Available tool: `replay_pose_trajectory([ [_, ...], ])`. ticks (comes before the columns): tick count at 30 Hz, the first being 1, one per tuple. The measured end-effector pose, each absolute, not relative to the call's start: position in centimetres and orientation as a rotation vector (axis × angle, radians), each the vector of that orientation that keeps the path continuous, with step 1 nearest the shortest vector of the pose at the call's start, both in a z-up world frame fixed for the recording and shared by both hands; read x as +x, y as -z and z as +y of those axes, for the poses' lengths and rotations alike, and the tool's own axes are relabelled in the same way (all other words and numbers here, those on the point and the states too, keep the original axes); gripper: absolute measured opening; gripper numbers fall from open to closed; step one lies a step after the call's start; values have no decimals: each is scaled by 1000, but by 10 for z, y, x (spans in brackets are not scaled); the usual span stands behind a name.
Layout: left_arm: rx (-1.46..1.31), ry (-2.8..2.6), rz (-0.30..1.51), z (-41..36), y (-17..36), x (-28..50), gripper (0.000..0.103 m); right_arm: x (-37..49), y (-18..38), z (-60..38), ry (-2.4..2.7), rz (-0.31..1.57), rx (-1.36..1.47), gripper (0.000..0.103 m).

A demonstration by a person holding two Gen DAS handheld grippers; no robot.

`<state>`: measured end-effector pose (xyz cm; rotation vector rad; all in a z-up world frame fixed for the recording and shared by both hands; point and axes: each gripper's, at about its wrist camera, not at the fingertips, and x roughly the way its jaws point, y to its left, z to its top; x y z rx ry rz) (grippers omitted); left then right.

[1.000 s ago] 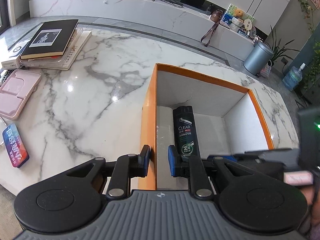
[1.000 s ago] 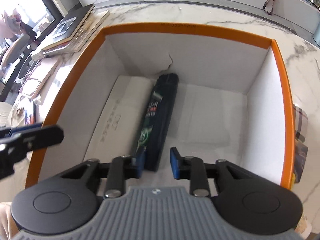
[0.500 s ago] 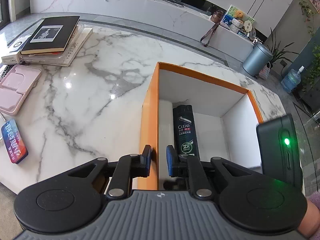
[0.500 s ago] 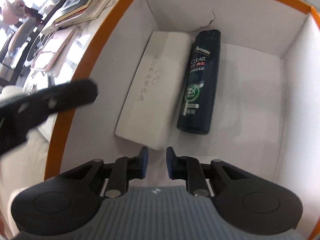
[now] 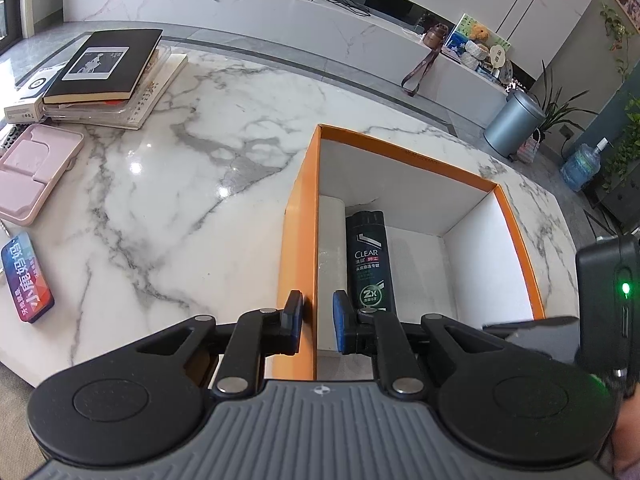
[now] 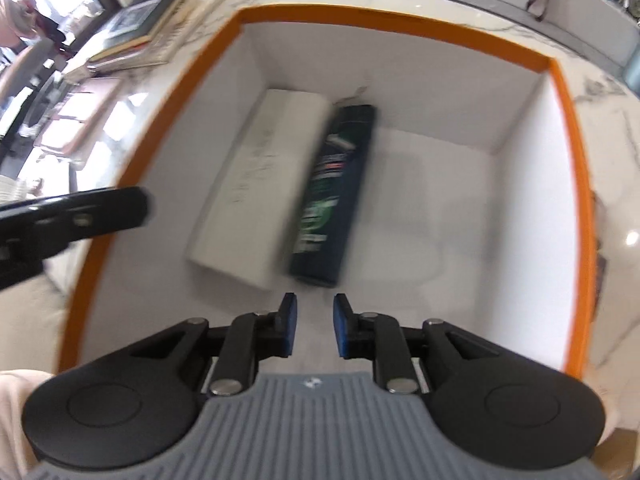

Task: Organize rigid objects
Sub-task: 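Withdraw both tools from the box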

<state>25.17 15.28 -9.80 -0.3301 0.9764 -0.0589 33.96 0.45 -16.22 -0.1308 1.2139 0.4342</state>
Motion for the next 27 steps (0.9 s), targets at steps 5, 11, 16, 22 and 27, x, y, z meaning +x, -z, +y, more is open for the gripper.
replay_pose_trajectory([
  [5, -332, 59, 977, 153, 97, 251, 17, 349, 164, 1, -493, 1146, -137, 16],
  [11, -330, 56, 977, 151, 97, 251, 17, 365, 163, 11, -502, 1116, -121, 5],
  [16, -332, 56, 976, 151, 96, 251, 17, 366, 162, 8, -483, 1164, -60, 13],
  [22, -318, 49, 981, 149, 96, 250, 17, 364, 167, 11, -469, 1150, -54, 17],
  [27, -303, 18, 927, 149, 80, 242, 17, 358, 157, 6, -482, 1156, -28, 19],
])
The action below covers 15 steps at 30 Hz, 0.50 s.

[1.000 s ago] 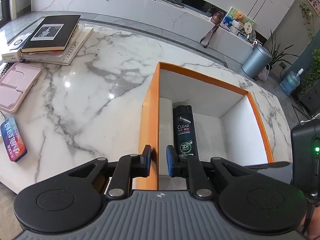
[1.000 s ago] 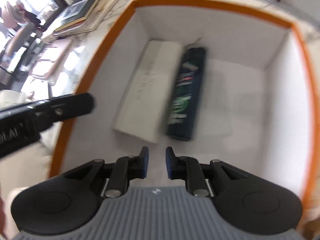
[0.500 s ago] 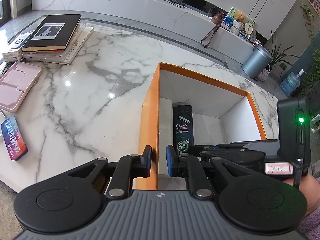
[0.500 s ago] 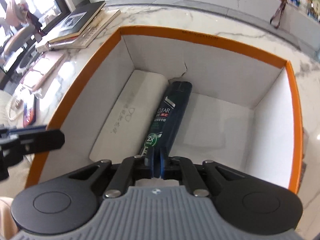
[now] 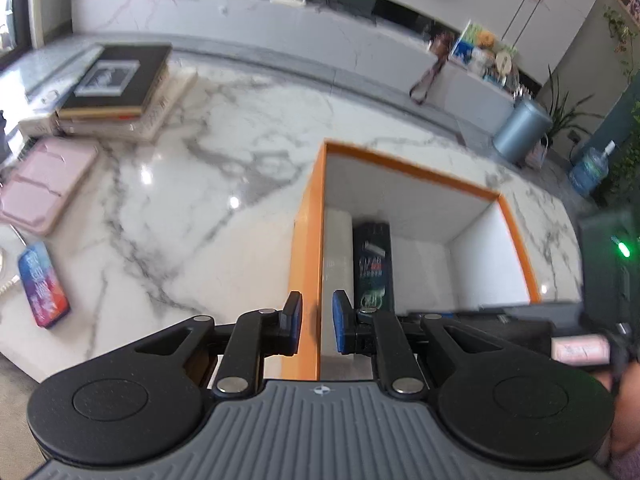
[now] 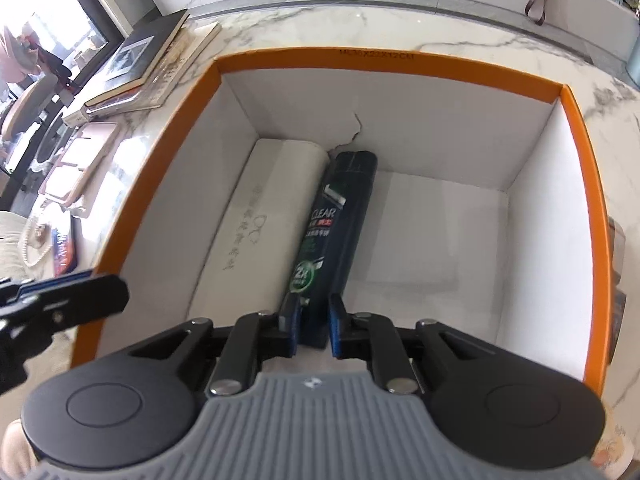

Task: Organize rigid objects
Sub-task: 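Withdraw both tools from the box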

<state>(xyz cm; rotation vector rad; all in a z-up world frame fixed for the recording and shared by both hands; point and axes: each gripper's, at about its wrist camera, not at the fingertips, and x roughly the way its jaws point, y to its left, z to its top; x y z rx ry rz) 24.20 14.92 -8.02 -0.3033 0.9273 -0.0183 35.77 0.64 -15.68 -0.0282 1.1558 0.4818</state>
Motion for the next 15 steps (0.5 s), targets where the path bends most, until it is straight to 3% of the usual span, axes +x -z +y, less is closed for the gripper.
replay_pose_trajectory([
  [3, -284, 42, 865, 140, 60, 235, 17, 337, 137, -5, -493, 1104, -5, 19],
  [7, -207, 120, 782, 110, 34, 222, 28, 306, 111, -36, -489, 1030, 96, 22],
  [9, -176, 181, 773, 91, 27, 218, 29, 293, 99, -55, -462, 982, 129, 29],
  [15, -106, 362, 788, 25, 21, 207, 29, 268, 79, -128, -360, 916, 202, 33],
])
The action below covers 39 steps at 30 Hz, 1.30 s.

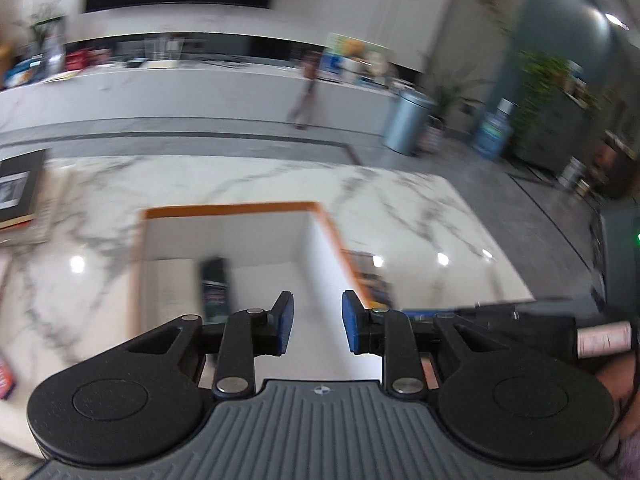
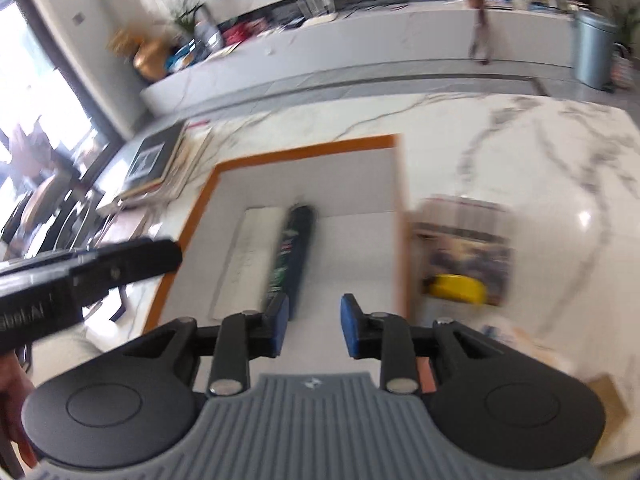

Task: Organize rigid objects
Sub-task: 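Withdraw both tools from the box, then grasp the pink pointed-cap bottle with the left gripper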

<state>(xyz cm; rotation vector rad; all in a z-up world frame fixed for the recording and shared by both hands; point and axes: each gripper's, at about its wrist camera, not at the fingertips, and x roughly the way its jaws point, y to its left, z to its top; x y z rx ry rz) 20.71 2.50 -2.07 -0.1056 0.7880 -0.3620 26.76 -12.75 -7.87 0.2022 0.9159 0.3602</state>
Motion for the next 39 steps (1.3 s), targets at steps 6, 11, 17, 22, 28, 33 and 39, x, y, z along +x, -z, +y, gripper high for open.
replay_pose_trajectory([
  [6, 13, 545, 854, -46, 31, 202, 35, 248, 82, -214, -193, 970, 244, 33],
  [11, 292, 719, 905, -110, 53, 191, 51, 225, 103, -264, -131, 1026, 305, 33],
  [17, 667, 859, 933, -166, 97, 174, 53, 208, 125, -292, -131, 1011, 464, 34],
  [22, 917, 905, 981, -193, 145, 172, 53, 205, 132, -300, -142, 976, 516, 34],
  [28, 1037, 941, 1008, -202, 170, 177, 42, 208, 141, -307, -146, 951, 528, 34],
  [33, 1124, 970, 1036, -208, 184, 184, 41, 212, 147, -314, -157, 952, 569, 34],
  [39, 1143, 961, 1088, -208, 199, 196, 34, 216, 152, -313, -156, 966, 558, 35],
])
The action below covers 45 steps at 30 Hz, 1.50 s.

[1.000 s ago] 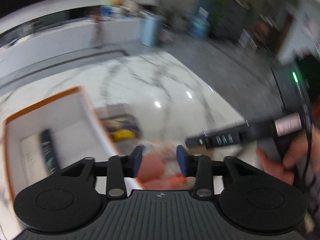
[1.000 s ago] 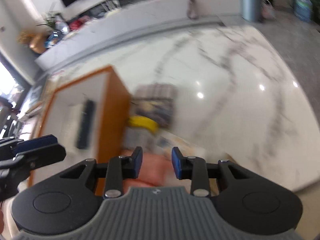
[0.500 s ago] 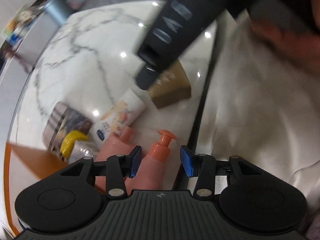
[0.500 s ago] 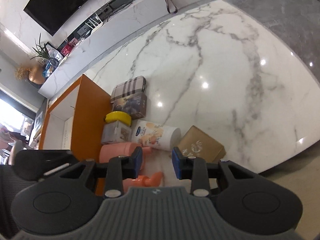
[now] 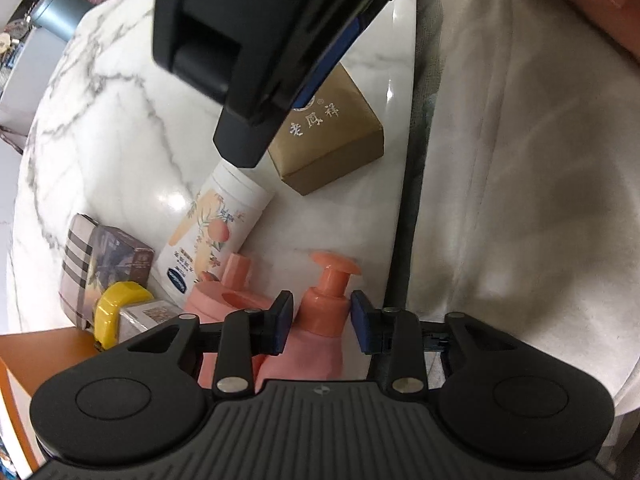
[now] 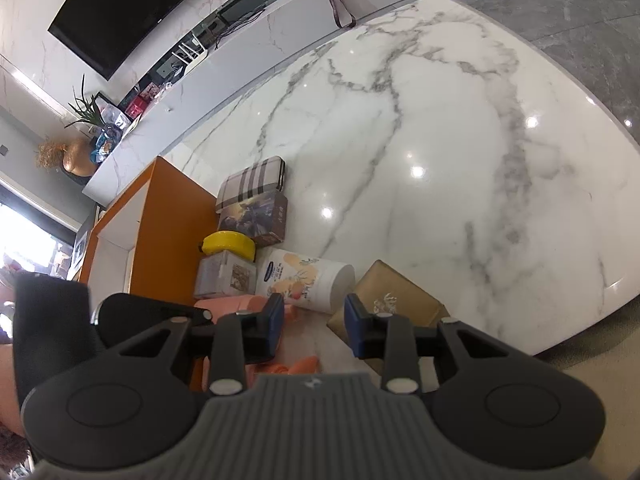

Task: Organize rigid objects
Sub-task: 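Grasp the pink pointed-cap bottle with the left gripper, then carry the pink bottle to the box while the right grasps the pink cup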

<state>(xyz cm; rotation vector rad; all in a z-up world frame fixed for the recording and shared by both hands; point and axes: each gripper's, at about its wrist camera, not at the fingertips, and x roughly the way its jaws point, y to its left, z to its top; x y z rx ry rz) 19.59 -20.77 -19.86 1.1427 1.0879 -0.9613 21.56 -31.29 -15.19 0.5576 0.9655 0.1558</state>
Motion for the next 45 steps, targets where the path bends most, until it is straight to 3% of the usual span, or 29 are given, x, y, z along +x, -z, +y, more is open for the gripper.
replay_pose_trajectory([
  [11, 809, 717, 985, -161, 157, 191, 28, 219, 154, -312, -136, 989, 548, 36],
  [19, 325, 569, 908, -123, 109, 187, 28, 220, 150, -305, -113, 1012, 493, 37],
  [21, 216, 535, 888, -116, 96, 182, 28, 223, 150, -302, -127, 1039, 488, 43],
  [30, -43, 398, 764, -44, 25, 182, 28, 235, 164, -284, -181, 1133, 721, 48],
  [32, -35, 351, 755, -33, 21, 190, 28, 238, 176, -279, -156, 1194, 824, 65],
  [33, -22, 325, 752, -29, 21, 194, 28, 239, 181, -277, -141, 1211, 866, 67],
  [45, -53, 216, 865, 4, 73, 230, 28, 248, 203, -241, 149, 1209, 1044, 66],
])
